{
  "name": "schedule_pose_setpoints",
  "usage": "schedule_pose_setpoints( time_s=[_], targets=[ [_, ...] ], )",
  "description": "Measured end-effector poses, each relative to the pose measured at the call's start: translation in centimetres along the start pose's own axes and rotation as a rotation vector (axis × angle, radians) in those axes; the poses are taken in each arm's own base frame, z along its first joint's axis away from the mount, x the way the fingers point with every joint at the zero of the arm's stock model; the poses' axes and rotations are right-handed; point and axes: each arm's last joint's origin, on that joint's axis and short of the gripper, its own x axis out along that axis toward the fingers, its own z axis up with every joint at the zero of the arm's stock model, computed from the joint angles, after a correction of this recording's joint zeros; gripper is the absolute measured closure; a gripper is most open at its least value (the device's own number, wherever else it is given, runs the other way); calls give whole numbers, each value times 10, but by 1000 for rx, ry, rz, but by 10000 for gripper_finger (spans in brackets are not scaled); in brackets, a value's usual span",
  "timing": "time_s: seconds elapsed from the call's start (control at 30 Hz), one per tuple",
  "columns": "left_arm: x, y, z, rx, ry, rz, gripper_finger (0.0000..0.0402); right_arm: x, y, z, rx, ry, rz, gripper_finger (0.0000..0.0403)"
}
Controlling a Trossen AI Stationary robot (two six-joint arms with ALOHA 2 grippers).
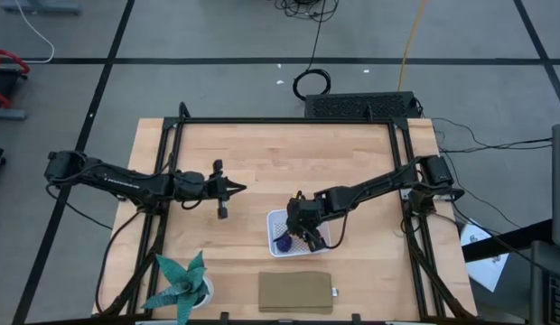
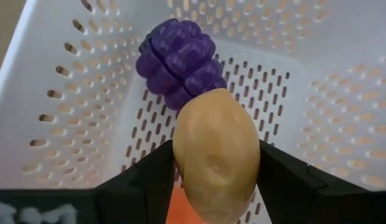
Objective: Pick and placing Produce into tupperware
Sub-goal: Put the potato into the white basket
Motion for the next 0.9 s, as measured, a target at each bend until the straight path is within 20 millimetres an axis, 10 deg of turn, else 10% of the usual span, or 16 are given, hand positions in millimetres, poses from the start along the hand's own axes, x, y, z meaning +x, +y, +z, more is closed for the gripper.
schedule_pose_setpoints(
  time_s=[0.9],
  targets=[
    [0, 0, -1, -19, 7, -2, 382, -1, -3, -1, 35, -1, 32, 184]
  ],
)
